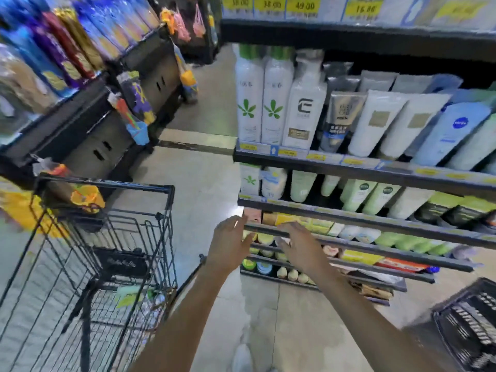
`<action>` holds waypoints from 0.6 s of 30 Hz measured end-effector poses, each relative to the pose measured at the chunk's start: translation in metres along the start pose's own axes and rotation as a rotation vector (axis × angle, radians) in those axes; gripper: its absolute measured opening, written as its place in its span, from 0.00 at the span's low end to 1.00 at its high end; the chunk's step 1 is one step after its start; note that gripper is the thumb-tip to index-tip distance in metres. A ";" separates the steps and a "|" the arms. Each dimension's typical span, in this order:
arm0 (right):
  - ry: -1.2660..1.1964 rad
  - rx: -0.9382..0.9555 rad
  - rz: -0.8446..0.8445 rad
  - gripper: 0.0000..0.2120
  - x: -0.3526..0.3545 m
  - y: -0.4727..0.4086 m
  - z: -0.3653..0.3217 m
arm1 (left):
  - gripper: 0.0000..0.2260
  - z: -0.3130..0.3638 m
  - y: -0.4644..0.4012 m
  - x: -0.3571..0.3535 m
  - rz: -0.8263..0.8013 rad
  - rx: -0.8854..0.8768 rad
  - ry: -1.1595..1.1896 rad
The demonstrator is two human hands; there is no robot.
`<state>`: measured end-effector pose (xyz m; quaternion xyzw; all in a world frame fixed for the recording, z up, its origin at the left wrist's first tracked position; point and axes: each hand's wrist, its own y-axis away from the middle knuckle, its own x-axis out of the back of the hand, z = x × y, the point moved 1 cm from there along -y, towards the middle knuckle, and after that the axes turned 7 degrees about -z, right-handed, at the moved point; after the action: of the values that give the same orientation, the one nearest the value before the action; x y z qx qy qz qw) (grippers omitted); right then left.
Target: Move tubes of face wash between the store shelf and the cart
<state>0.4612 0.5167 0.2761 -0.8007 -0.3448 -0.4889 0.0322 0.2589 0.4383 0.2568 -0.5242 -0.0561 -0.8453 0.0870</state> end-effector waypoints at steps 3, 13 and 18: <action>0.066 0.139 -0.052 0.22 -0.017 0.004 -0.036 | 0.21 -0.021 0.058 0.010 0.088 0.148 0.004; 0.189 0.693 -0.310 0.23 -0.099 0.018 -0.185 | 0.22 -0.065 0.276 0.050 0.363 0.822 0.091; 0.224 0.753 -0.418 0.26 -0.138 0.037 -0.237 | 0.26 -0.083 0.343 0.049 0.405 1.064 0.148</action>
<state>0.2632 0.3246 0.2994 -0.5883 -0.6477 -0.4089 0.2593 0.2355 0.0833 0.2655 -0.3480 -0.3658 -0.7017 0.5028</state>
